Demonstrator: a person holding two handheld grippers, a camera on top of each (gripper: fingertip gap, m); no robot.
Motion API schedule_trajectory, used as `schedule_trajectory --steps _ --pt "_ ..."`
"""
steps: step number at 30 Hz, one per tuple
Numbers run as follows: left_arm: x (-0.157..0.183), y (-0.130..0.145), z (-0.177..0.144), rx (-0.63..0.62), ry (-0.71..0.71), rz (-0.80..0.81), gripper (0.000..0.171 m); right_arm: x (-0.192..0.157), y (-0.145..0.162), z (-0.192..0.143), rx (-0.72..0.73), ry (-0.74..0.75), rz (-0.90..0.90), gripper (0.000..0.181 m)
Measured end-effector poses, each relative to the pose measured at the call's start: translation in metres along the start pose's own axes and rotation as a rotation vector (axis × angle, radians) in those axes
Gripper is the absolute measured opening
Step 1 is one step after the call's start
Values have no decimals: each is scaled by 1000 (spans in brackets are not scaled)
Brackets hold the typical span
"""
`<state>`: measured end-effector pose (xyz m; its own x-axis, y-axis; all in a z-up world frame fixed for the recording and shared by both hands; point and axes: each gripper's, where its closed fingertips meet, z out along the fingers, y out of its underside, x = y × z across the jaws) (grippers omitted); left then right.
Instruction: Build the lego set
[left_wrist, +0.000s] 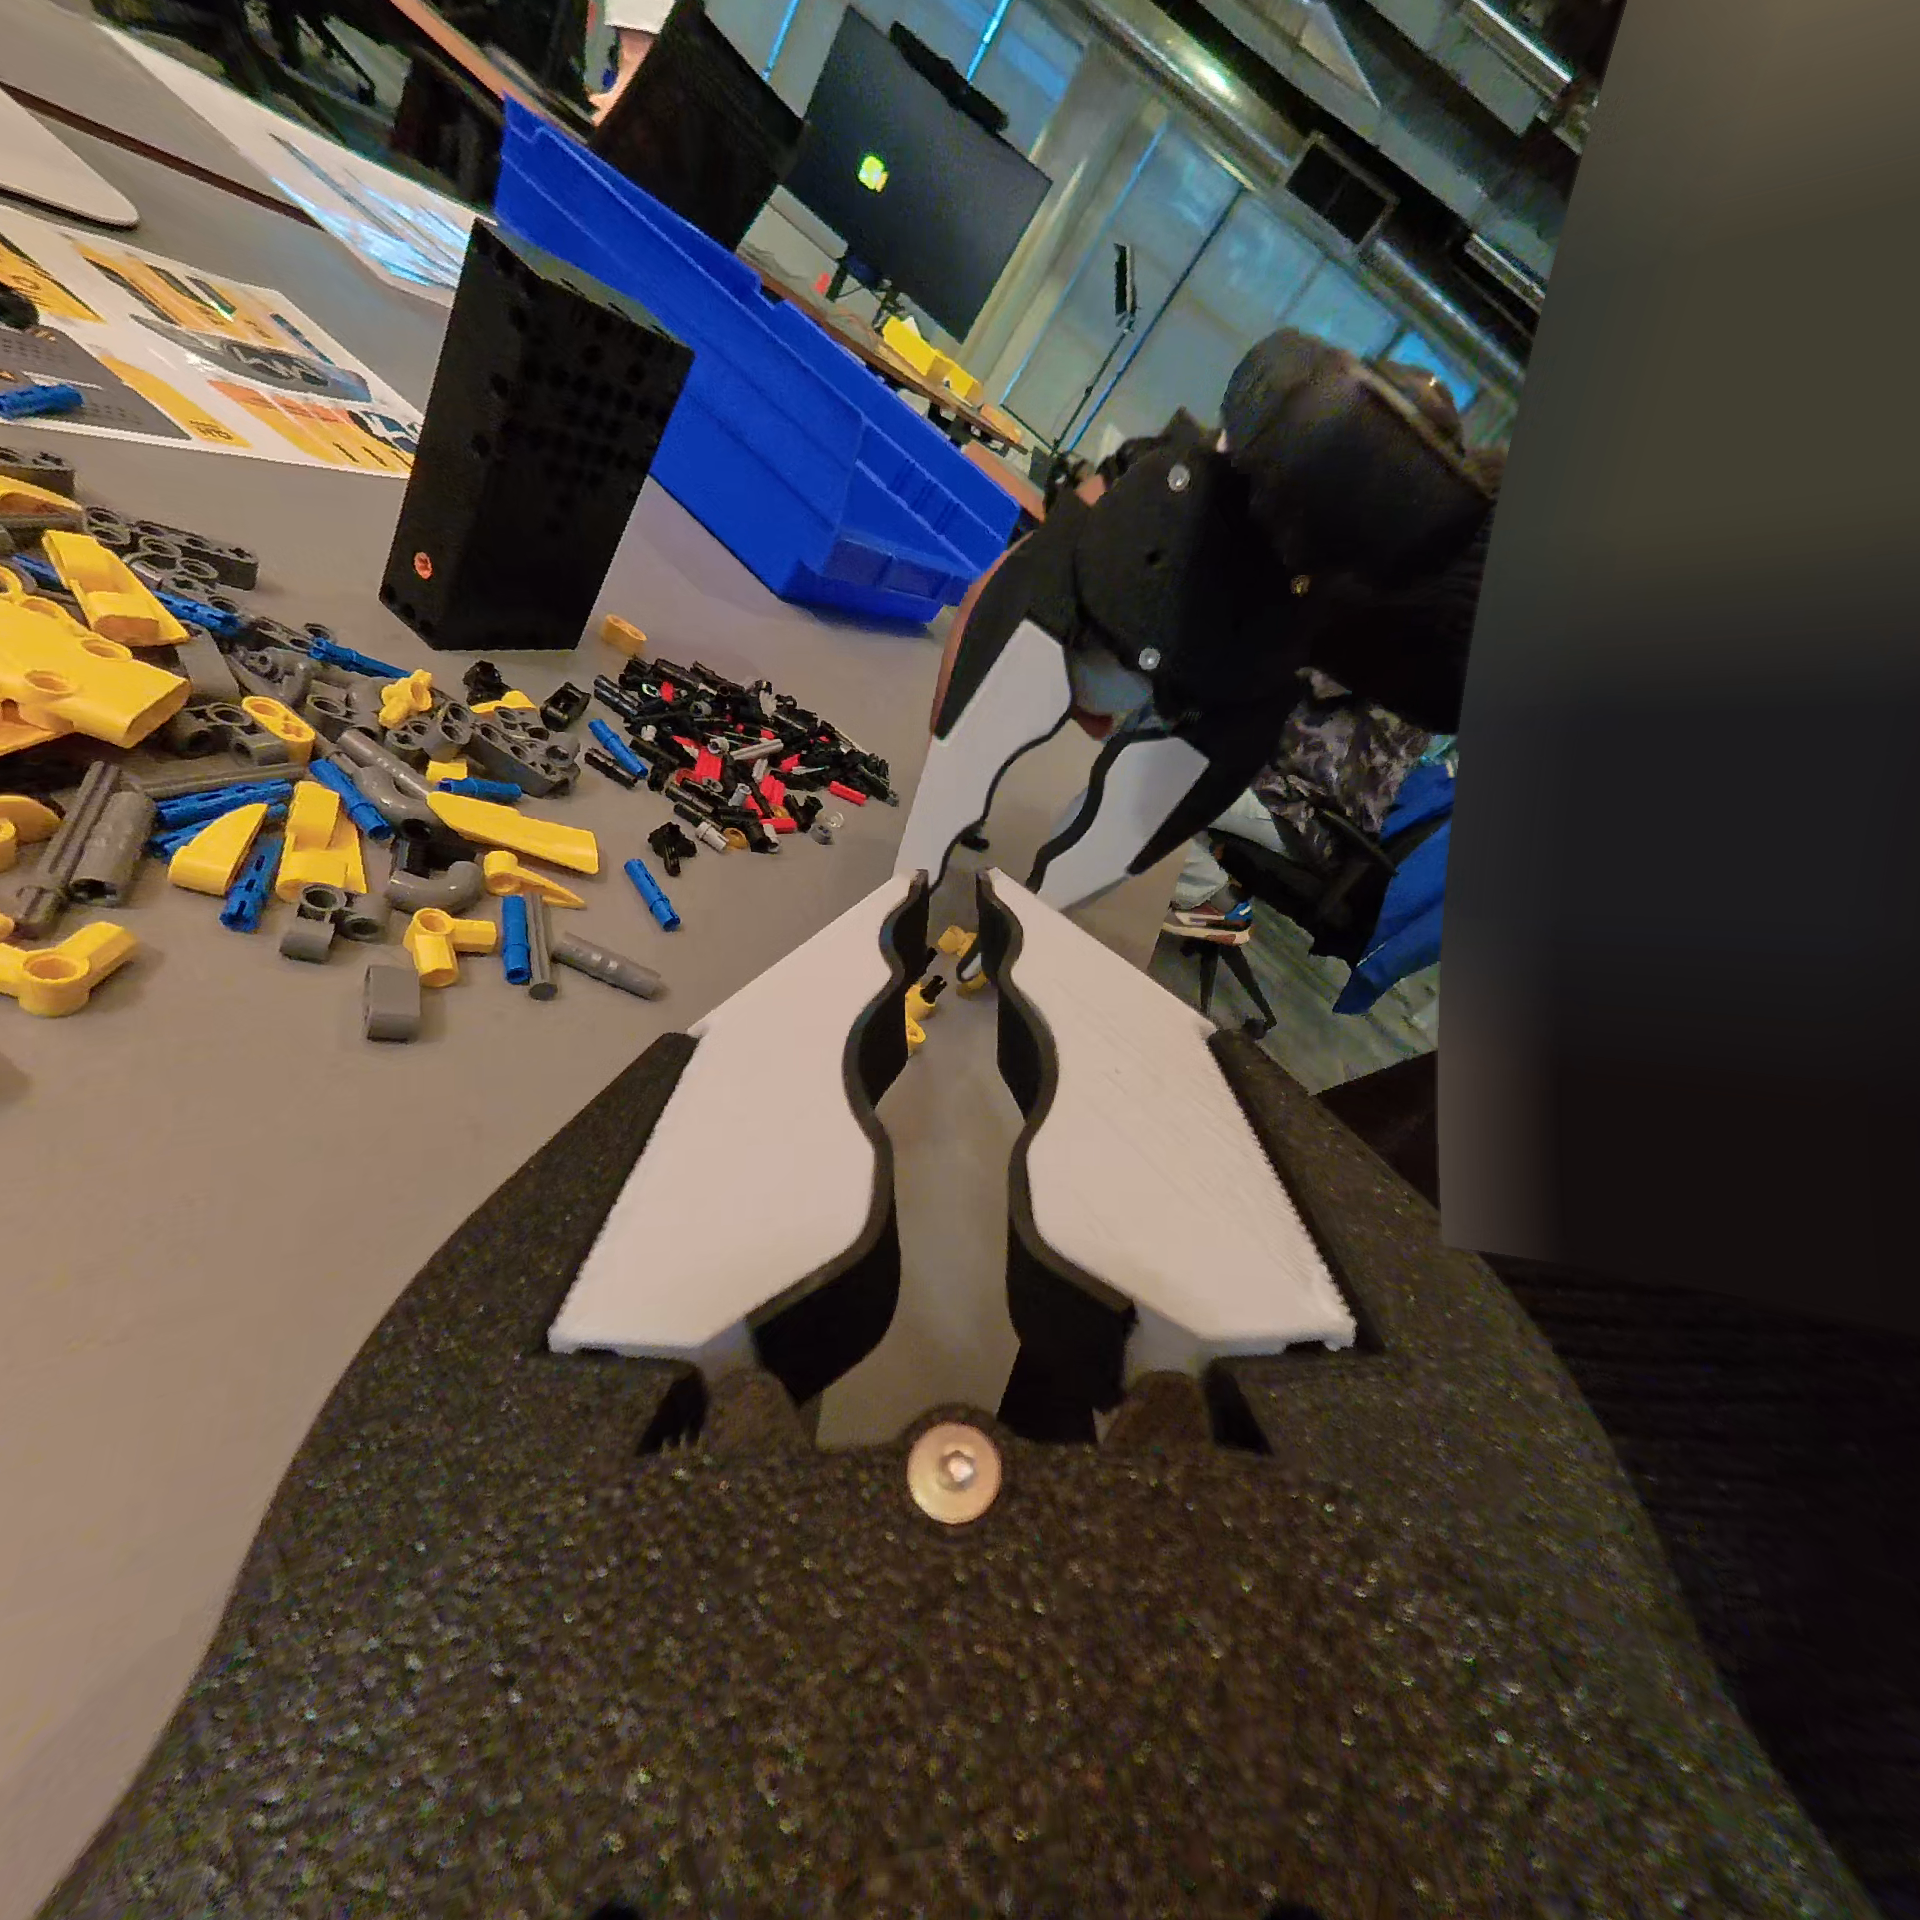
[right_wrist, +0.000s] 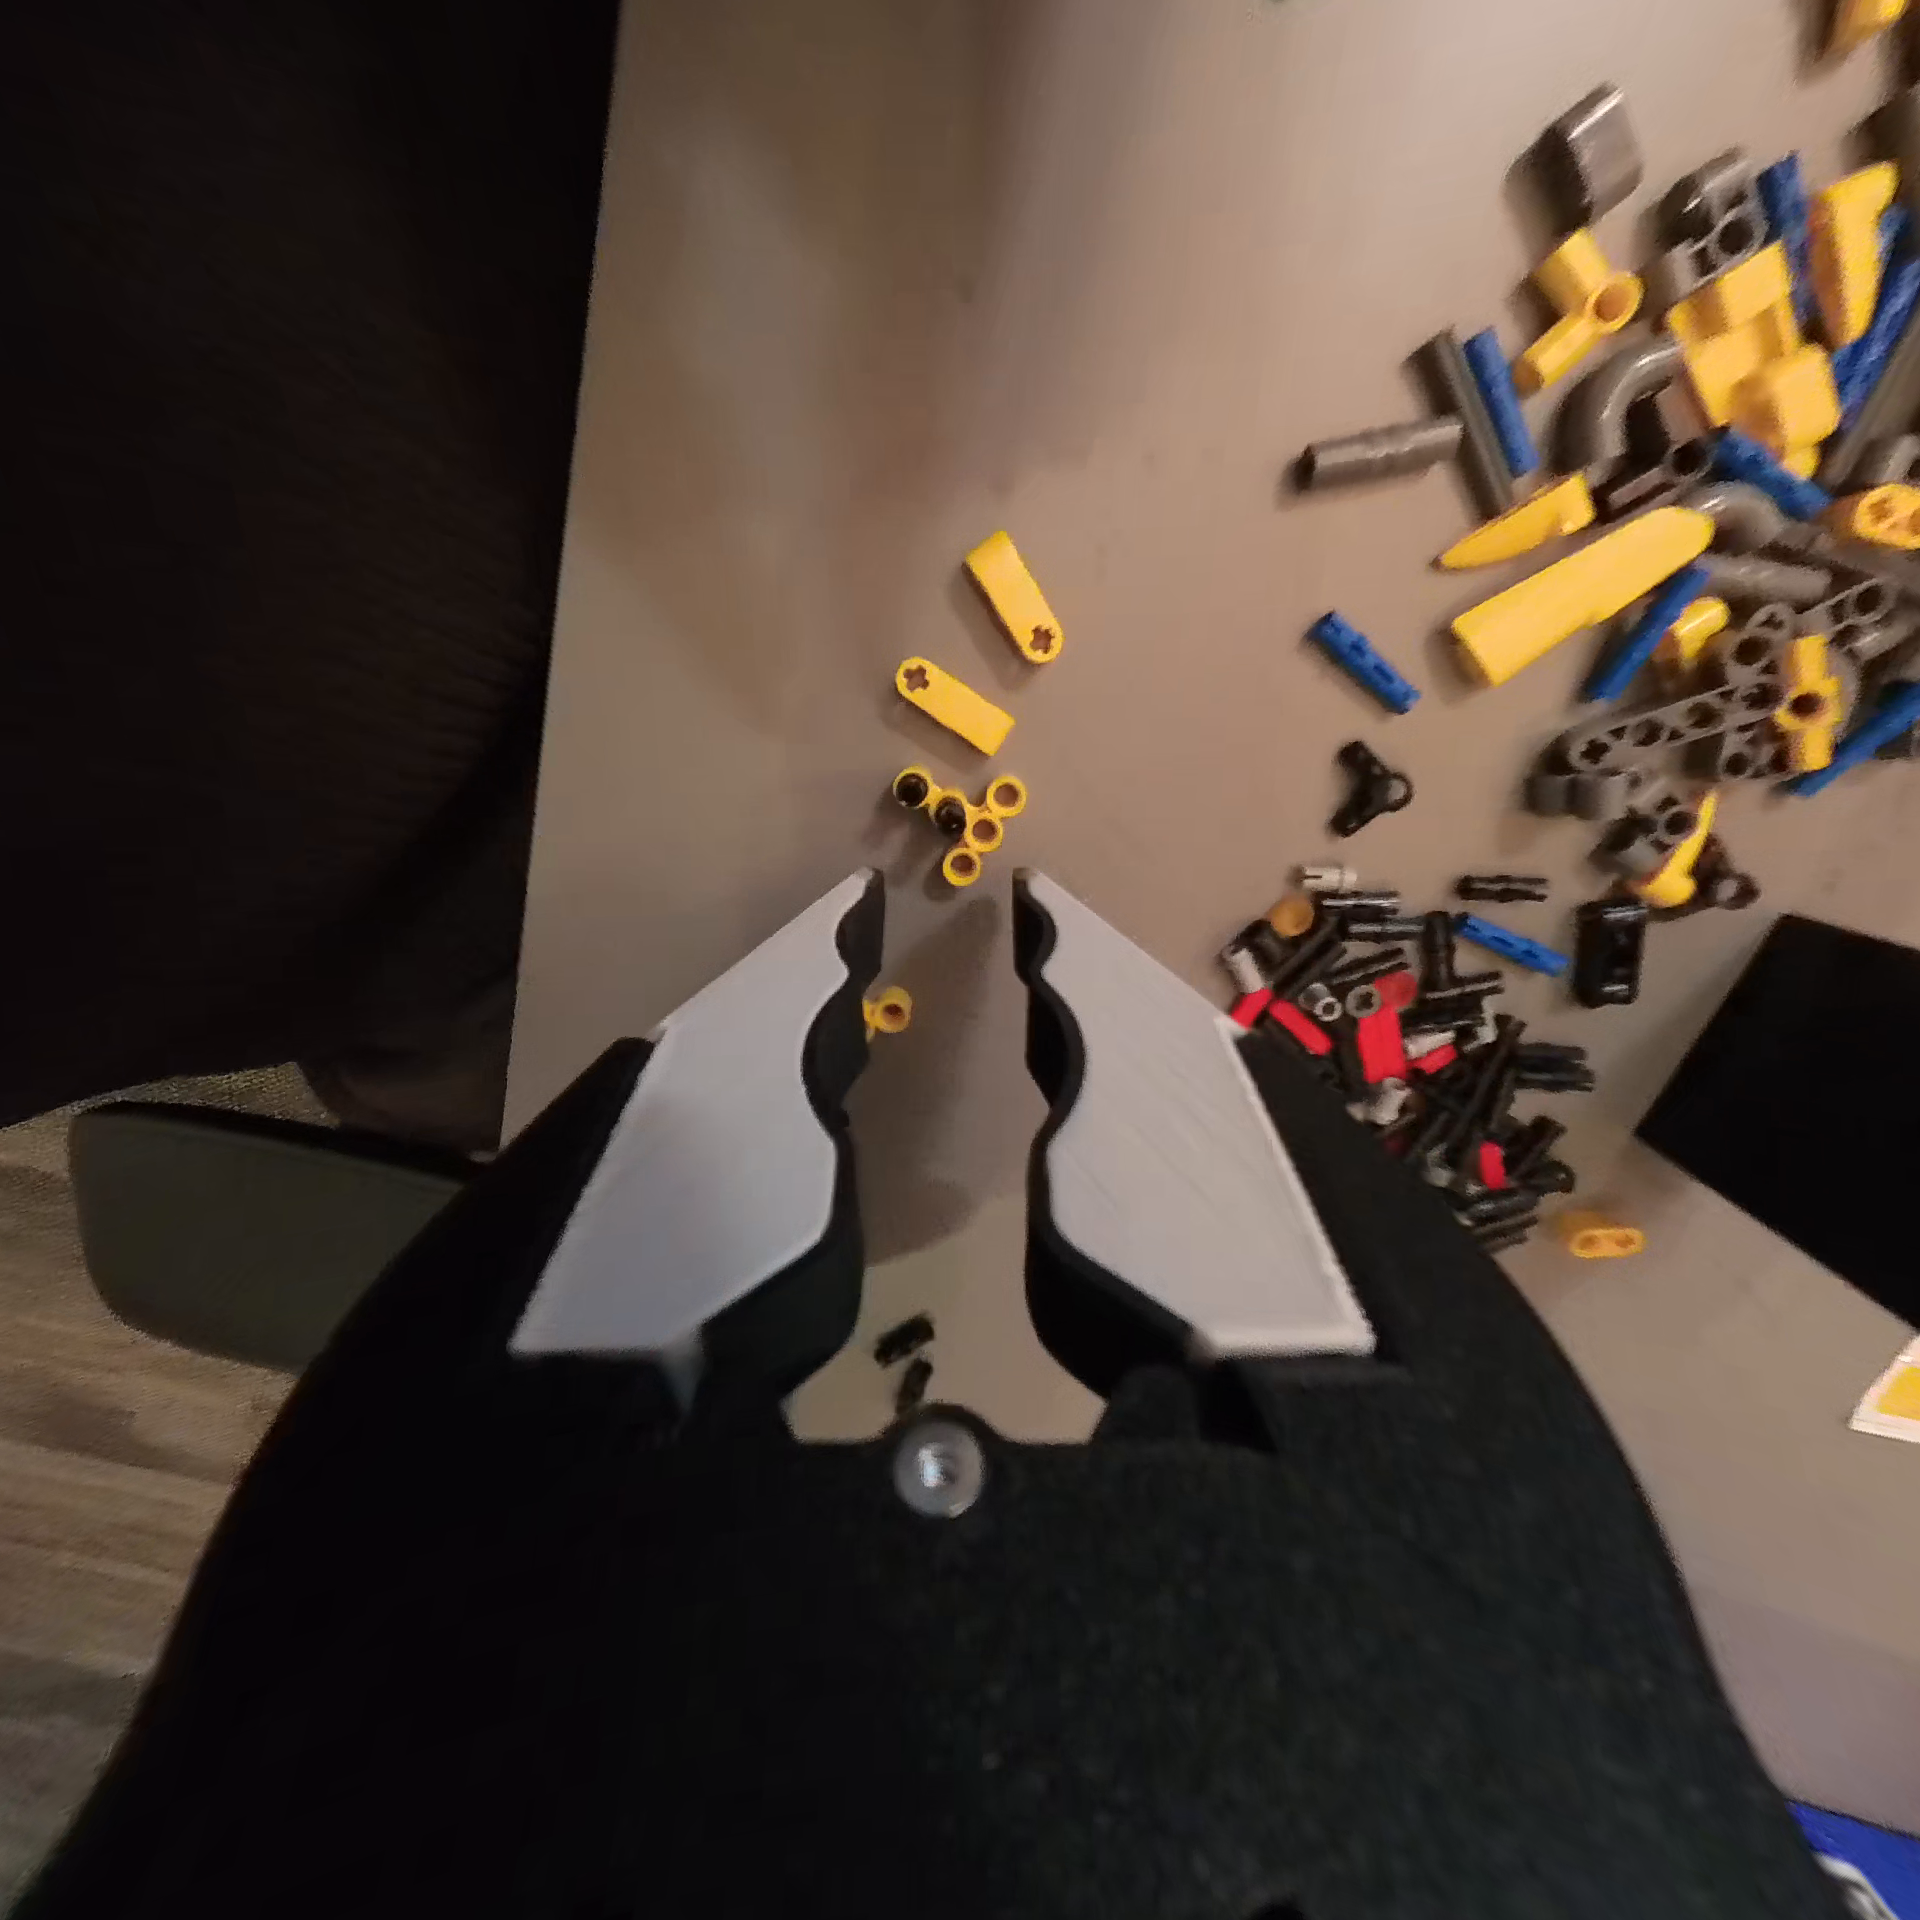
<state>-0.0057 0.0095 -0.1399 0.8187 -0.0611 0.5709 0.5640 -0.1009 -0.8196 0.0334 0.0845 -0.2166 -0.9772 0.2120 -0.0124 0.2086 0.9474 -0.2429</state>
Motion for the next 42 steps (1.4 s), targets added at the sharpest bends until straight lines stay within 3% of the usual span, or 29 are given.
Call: schedule_trajectory --steps 8,13,18,31,42 --pt "-1 0 0 0 -7 0 9 -23 -12 -2 79 -74 75 24" --pt "0 0 0 0 -5 -1 9 -5 -17 -10 98 54 48 17" --pt "0 0 0 1 -4 -2 9 -2 -22 -4 77 88 -51 3" --pt "0 -1 -1 8 8 -14 9 -3 -27 -3 27 -9 -68 7" --pt "0 -2 -1 12 12 -20 9 6 -27 -2 12 -1 -82 9"
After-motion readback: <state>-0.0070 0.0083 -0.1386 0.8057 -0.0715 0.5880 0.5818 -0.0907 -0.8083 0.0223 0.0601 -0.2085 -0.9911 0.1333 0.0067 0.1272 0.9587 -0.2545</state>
